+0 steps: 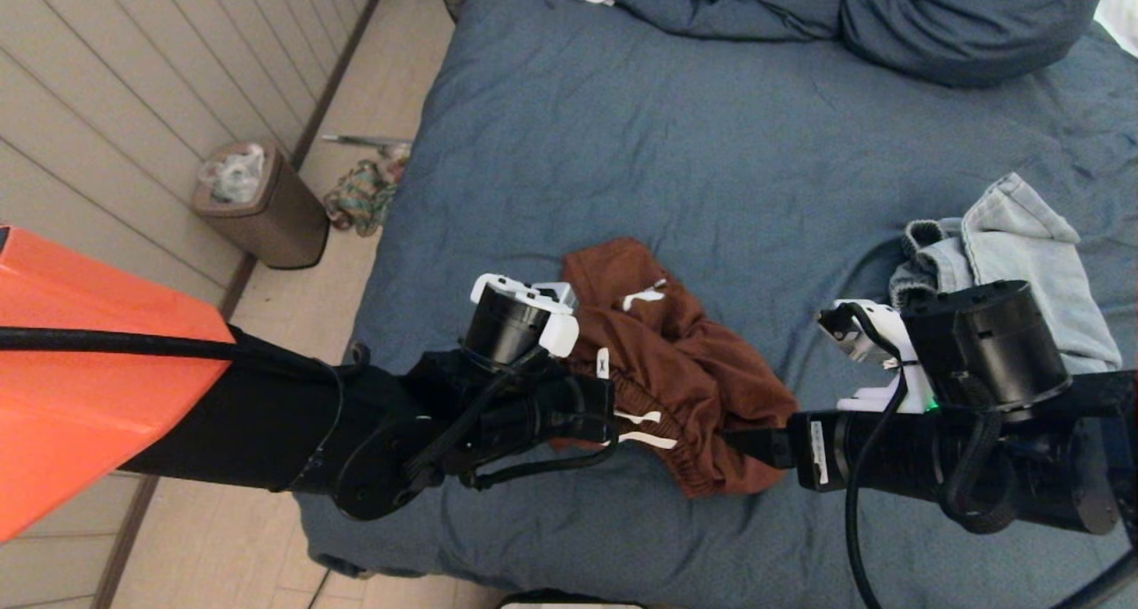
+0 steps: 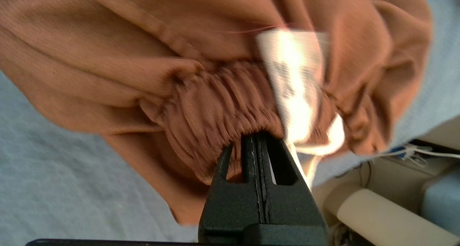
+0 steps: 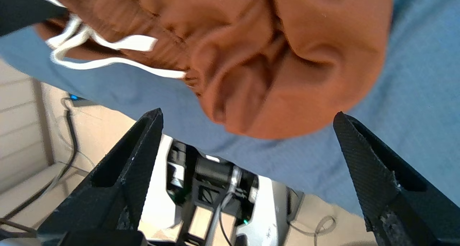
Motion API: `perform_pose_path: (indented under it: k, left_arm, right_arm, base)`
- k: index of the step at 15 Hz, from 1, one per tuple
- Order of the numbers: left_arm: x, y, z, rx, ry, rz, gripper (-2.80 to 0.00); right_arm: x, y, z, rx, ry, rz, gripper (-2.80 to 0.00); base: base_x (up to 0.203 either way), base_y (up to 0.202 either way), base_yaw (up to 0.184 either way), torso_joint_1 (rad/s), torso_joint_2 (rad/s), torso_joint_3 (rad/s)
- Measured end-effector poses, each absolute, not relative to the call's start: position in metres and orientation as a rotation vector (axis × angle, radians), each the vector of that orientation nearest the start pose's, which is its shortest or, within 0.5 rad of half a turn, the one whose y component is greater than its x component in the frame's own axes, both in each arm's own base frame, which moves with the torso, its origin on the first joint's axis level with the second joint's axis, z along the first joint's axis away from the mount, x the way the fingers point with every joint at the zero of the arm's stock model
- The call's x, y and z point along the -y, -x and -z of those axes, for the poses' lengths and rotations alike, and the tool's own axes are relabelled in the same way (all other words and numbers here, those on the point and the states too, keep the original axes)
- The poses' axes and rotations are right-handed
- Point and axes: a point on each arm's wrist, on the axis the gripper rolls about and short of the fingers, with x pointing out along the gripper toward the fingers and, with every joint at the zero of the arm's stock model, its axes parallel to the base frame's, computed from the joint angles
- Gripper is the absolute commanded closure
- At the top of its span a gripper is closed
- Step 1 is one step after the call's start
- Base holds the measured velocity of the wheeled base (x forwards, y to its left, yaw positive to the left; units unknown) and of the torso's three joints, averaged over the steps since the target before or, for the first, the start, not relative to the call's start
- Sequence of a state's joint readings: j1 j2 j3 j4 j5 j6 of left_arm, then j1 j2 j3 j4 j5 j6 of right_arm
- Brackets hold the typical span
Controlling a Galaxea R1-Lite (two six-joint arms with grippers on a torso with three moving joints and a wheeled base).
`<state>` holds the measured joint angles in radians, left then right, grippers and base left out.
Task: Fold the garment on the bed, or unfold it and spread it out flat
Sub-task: Unford the brown shorts
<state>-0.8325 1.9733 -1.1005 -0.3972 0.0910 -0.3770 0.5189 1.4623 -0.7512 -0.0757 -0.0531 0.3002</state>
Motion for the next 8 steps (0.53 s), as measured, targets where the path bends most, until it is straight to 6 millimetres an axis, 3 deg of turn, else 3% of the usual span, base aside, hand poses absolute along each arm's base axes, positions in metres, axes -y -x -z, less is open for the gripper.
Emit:
perform_pose_path:
  k: [4,5,6,8]
  left_arm:
    - [0.269,-0.263,-0.144,-0.566,0.14,0.597,0.0]
    - [0.265,-0.26,-0.147,-0.568,0.137,0.595,-1.97]
    - [0.262,-0.256,-0.148,-0.571,0.131,0.596,-2.8]
    - [0.259,-0.245,-0.152,-0.571,0.124,0.613,-2.8]
  right_arm:
    - [-0.114,-0.201,-0.179,-0.654,-0.112,-0.366,-2.8]
    - [-0.114,-0.2,-0.178,-0.655,-0.112,-0.366,-2.8]
    - [-0.114,-0.201,-0.178,-0.656,-0.112,-0.366,-2.8]
    - [-0.114,-0.201,-0.177,-0.659,-0.11,-0.365,-2.8]
  base:
    - [0.0,0.0,0.0,0.0,0.0,0.0]
    - [0.0,0.0,0.0,0.0,0.0,0.0]
    - [0.0,0.0,0.0,0.0,0.0,0.0]
    - [0.0,0.0,0.0,0.0,0.0,0.0]
